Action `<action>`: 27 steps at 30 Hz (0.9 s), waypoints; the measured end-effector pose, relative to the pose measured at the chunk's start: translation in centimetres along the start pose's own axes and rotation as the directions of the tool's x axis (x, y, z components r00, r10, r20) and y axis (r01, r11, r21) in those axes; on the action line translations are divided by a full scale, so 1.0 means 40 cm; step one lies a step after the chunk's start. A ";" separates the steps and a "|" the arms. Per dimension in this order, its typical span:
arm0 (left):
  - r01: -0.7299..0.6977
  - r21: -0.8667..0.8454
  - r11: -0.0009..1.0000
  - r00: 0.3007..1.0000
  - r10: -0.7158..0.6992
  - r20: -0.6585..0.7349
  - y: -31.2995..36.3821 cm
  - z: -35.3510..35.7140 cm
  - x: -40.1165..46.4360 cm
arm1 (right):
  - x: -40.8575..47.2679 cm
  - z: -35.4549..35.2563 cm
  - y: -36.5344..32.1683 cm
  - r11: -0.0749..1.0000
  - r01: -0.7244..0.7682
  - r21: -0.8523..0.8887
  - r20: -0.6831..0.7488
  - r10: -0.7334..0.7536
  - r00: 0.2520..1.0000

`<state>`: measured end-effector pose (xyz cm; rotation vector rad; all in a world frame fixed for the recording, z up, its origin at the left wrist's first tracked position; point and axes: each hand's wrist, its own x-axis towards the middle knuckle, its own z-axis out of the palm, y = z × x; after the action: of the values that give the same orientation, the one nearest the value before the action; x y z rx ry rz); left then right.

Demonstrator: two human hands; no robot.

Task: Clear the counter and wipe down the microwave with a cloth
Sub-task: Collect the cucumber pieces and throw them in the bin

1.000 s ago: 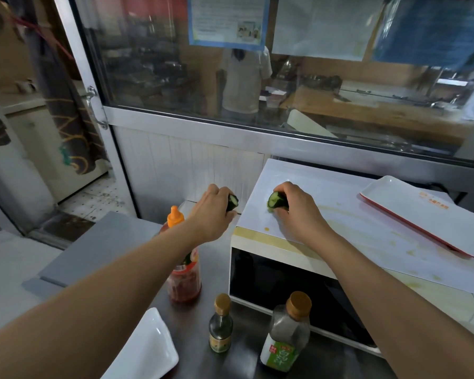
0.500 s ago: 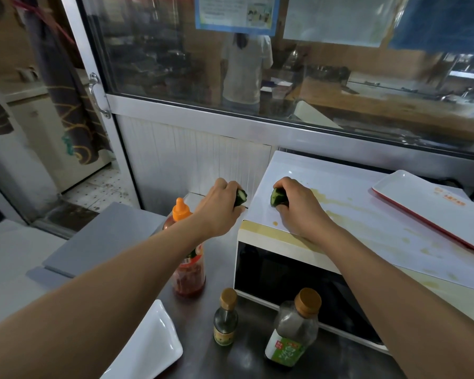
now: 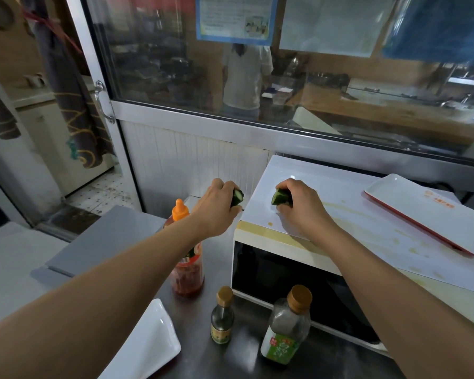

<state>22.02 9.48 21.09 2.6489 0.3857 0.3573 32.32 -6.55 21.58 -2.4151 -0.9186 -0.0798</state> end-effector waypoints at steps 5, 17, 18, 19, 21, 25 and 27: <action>-0.016 -0.006 1.000 1.000 0.016 -0.011 0.041 -0.026 -0.026 | -0.040 -0.054 -0.015 0.999 -0.004 0.046 -0.010 0.005 1.000; -0.176 -0.050 0.983 0.984 0.177 0.027 0.124 -0.070 -0.073 | -0.175 -0.147 -0.069 0.979 -0.142 0.147 -0.100 0.158 0.982; -0.194 -0.055 0.979 0.980 0.196 0.042 0.123 -0.075 -0.080 | -0.187 -0.148 -0.076 0.976 -0.156 0.152 -0.102 0.172 0.980; -0.215 -0.058 0.975 0.974 0.218 0.055 0.121 -0.080 -0.087 | -0.200 -0.149 -0.084 0.973 -0.169 0.158 -0.102 0.187 0.977; -0.254 -0.056 0.965 0.964 0.258 0.071 0.114 -0.088 -0.104 | -0.228 -0.150 -0.100 0.964 -0.200 0.175 -0.109 0.221 0.969; -0.337 -0.067 0.939 0.934 0.342 0.103 0.106 -0.101 -0.138 | -0.307 -0.151 -0.129 0.946 -0.272 0.178 -0.162 0.301 0.940; -0.386 -0.089 0.918 0.911 0.395 0.123 0.111 -0.096 -0.157 | -0.361 -0.150 -0.141 0.937 -0.309 0.165 -0.191 0.337 0.922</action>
<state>15.95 5.10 25.29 2.6581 -0.2044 0.2976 18.51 -14.80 25.87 -2.3444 -0.4051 -0.1518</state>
